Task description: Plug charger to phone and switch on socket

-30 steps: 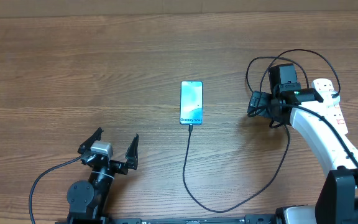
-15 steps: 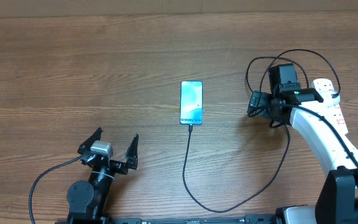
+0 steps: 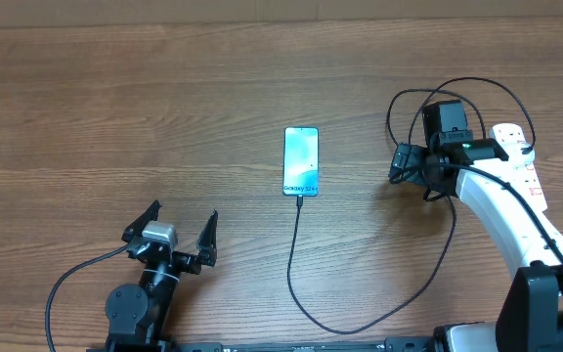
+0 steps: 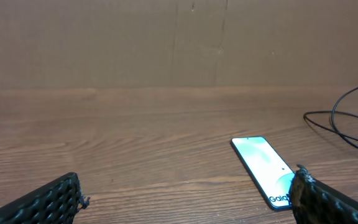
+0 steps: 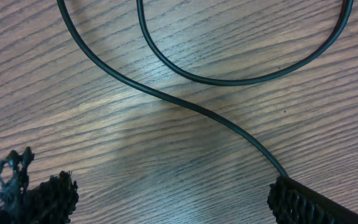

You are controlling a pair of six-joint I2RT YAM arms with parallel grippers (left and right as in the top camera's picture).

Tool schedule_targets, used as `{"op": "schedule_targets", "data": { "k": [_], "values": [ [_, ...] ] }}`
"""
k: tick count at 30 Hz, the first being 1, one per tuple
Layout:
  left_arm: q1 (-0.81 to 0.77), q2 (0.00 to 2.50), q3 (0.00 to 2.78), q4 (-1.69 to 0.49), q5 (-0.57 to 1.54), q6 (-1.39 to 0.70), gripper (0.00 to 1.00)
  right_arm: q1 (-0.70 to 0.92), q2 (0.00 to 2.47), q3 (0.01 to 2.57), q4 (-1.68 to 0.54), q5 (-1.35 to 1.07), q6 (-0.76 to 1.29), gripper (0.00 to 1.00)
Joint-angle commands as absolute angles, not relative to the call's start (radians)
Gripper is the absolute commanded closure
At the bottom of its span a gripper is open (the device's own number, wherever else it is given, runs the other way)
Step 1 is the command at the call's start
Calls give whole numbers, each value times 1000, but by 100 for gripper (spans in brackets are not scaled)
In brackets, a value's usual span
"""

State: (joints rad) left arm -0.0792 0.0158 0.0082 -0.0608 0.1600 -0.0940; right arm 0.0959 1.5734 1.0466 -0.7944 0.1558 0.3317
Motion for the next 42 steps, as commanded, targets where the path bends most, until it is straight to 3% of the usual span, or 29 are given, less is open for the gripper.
{"op": "schedule_targets", "data": {
  "k": [1, 31, 42],
  "values": [
    [-79, 4, 5, -64, 150, -67, 0, 95, 1546, 1045, -790, 156, 324, 0],
    [-79, 4, 5, -64, 150, -67, 0, 95, 1546, 1045, -790, 156, 324, 0],
    [-79, 4, 5, -64, 150, -67, 0, 95, 1407, 1045, -790, 156, 324, 0]
  ]
}}
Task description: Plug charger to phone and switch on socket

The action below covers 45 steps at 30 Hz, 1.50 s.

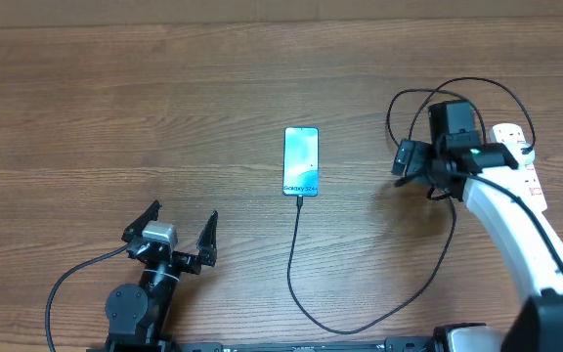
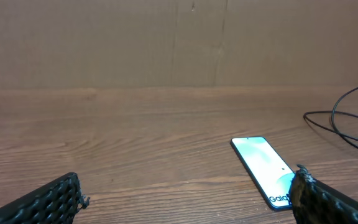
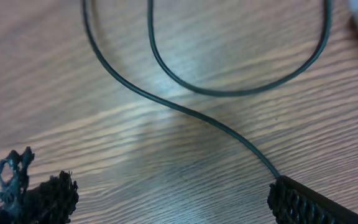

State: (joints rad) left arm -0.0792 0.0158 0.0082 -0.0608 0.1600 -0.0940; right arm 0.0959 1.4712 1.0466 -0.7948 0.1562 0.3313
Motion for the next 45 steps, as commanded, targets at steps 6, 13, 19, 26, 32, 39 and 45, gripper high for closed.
{"op": "schedule_targets", "data": {
  "k": [6, 13, 19, 26, 32, 39, 45],
  "values": [
    [-79, 4, 5, -64, 150, -67, 0, 95, 1304, 1045, -790, 156, 324, 0],
    [-79, 4, 5, -64, 150, -67, 0, 95, 1287, 1045, -790, 156, 324, 0],
    [-79, 4, 5, -64, 150, -67, 0, 95, 1285, 1045, -790, 157, 324, 0],
    [-79, 4, 5, -64, 150, -67, 0, 95, 1285, 1045, -851, 156, 324, 0],
    [-79, 4, 5, -64, 150, -67, 0, 95, 1285, 1044, -859, 157, 324, 0],
    [-79, 4, 5, -64, 150, -67, 0, 94, 1285, 978, -785, 157, 300, 0],
    [-79, 4, 5, -64, 150, -67, 0, 94, 1285, 898, -743, 157, 279, 0]
  ]
}}
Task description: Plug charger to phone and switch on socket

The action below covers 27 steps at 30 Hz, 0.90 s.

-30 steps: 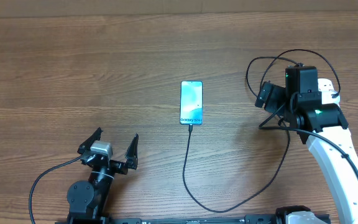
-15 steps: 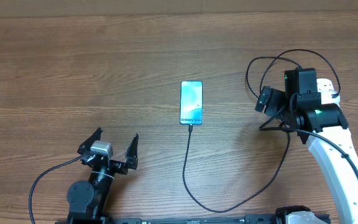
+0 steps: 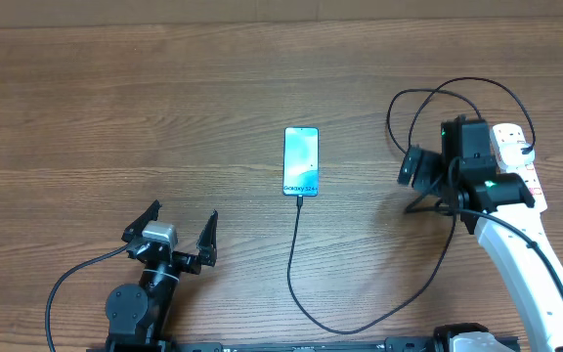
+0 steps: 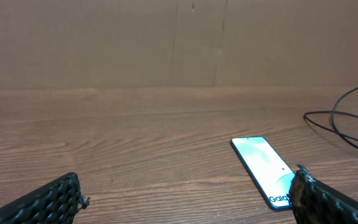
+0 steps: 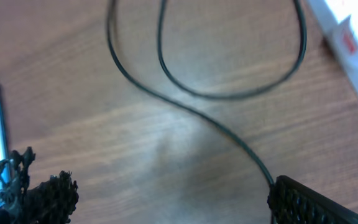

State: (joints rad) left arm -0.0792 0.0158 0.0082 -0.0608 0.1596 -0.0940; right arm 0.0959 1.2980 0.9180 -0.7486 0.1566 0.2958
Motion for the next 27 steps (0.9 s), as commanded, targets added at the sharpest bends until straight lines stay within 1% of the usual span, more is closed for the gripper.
{"op": "schedule_targets", "data": {
  "k": [1, 6, 9, 16, 24, 27],
  "values": [
    [-79, 4, 5, -64, 150, -67, 0, 94, 1285, 896, -748, 157, 279, 0],
    [-79, 4, 5, -64, 150, -67, 0, 94, 1285, 894, -758, 157, 279, 0],
    [-79, 4, 5, -64, 150, -67, 0, 94, 1285, 869, -688, 157, 279, 0],
    [-79, 4, 5, -64, 150, -67, 0, 94, 1282, 714, -457, 157, 265, 0],
    [-79, 4, 5, -64, 150, -67, 0, 94, 1238, 609, -413, 157, 257, 0],
    [-79, 4, 5, -64, 150, -67, 0, 94, 1224, 567, -335, 156, 257, 0]
  ]
}}
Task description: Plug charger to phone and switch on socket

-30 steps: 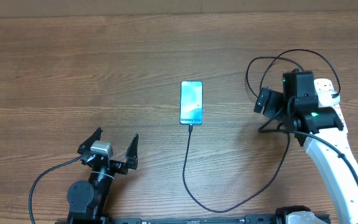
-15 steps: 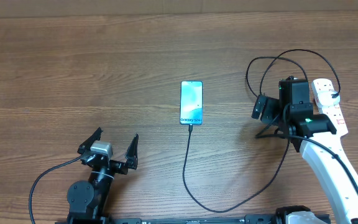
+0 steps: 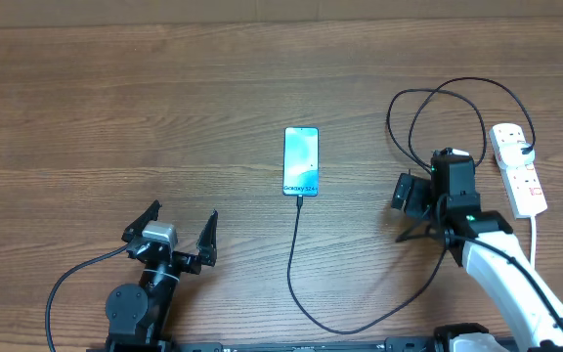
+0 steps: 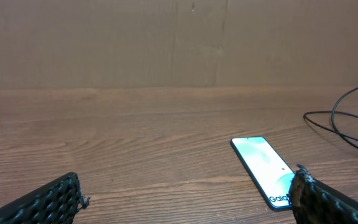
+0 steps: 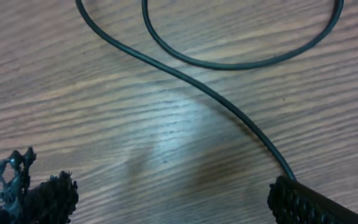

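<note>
The phone lies face up mid-table with its screen lit; it also shows in the left wrist view as the phone. A black charger cable meets its near end, curves along the front and loops back to the white socket strip at the far right. My right gripper stands open over the table left of the strip, with the cable running under it. My left gripper rests open at the front left, holding nothing.
The cable's loops lie on the wood between the phone and the strip. A brown cardboard wall closes the table's far side. The right arm stretches from the front right corner.
My right gripper has drawn back toward the table's front, away from the socket strip. Its wrist view no longer shows the phone's edge or the strip. The left arm is unchanged.
My right gripper stood open over the cable loops left of the socket strip, then a little nearer the strip, then pulled back with phone and strip both in its view. Now it is nearer the front. Phone, cable and left arm stayed put.
</note>
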You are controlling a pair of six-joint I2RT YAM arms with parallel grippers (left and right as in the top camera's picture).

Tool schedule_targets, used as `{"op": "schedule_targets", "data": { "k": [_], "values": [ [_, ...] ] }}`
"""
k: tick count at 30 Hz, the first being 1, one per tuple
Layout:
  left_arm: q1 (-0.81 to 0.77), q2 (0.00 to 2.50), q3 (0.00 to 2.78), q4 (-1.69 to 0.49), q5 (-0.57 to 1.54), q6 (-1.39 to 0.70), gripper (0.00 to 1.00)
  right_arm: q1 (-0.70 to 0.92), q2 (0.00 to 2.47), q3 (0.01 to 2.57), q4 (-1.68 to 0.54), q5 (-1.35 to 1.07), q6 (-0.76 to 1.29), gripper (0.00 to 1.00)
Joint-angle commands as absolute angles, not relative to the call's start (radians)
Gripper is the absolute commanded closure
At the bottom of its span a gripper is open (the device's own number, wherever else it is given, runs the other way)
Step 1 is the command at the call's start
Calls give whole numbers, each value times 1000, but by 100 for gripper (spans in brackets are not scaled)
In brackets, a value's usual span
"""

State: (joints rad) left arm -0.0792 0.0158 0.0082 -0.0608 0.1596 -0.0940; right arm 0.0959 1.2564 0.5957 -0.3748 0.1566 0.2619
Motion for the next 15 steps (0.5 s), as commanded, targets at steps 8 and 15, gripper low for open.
{"op": "schedule_targets", "data": {
  "k": [8, 15],
  "values": [
    [-79, 4, 5, -64, 150, -67, 0, 94, 1201, 418, -99, 137, 257, 0],
    [-79, 4, 5, -64, 150, -67, 0, 94, 1165, 360, 35, 118, 258, 0]
  ]
}}
